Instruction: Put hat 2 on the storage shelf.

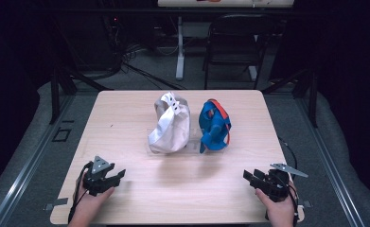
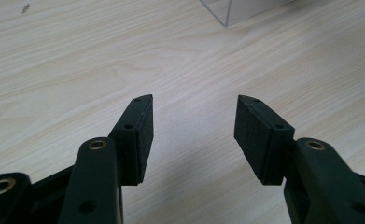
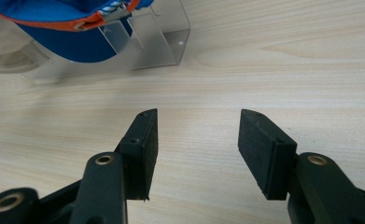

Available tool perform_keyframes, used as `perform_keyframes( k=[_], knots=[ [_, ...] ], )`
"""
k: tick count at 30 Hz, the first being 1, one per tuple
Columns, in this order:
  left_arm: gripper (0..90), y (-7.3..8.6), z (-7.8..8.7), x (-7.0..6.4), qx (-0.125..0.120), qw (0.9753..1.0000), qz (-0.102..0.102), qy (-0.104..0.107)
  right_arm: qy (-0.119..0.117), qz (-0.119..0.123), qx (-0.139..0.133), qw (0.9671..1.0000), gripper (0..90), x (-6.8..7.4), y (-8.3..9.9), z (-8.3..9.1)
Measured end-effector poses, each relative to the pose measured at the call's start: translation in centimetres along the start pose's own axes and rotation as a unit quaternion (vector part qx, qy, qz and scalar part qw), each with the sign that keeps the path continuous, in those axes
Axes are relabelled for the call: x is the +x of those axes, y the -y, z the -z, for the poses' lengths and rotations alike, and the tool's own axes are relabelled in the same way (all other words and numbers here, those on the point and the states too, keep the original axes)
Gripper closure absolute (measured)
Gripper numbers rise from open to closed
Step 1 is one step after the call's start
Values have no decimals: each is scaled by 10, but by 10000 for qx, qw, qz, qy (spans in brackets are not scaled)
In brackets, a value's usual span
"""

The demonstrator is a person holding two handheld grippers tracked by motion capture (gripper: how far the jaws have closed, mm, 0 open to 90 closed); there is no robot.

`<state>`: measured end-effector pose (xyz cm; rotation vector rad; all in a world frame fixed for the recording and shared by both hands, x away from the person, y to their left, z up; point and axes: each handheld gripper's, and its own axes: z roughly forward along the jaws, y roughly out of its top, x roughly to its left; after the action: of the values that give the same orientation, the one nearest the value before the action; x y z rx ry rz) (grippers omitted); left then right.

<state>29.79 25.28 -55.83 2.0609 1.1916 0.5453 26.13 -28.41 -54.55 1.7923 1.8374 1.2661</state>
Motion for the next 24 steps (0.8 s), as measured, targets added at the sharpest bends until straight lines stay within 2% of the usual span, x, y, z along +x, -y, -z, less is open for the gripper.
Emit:
perform_keyframes(
  k=[4, 11, 15, 24],
  knots=[
    [479, -3, -4, -3, -51, 10000, -76, 15, 70, 91, -12, 9999, 480, 1, 4, -1],
    [479, -12, -14, -13, -68, 9995, -254, 182, 182, 341, 82, 9992, 477, 2, 12, 3],
    [479, -16, -18, -21, -107, 9989, -373, 276, 180, 280, 35, 9994, 474, 0, 14, 7],
    [477, -24, -28, -34, -134, 9971, -603, 447, 351, 229, 27, 9991, 460, -7, 20, 13]
  ],
)
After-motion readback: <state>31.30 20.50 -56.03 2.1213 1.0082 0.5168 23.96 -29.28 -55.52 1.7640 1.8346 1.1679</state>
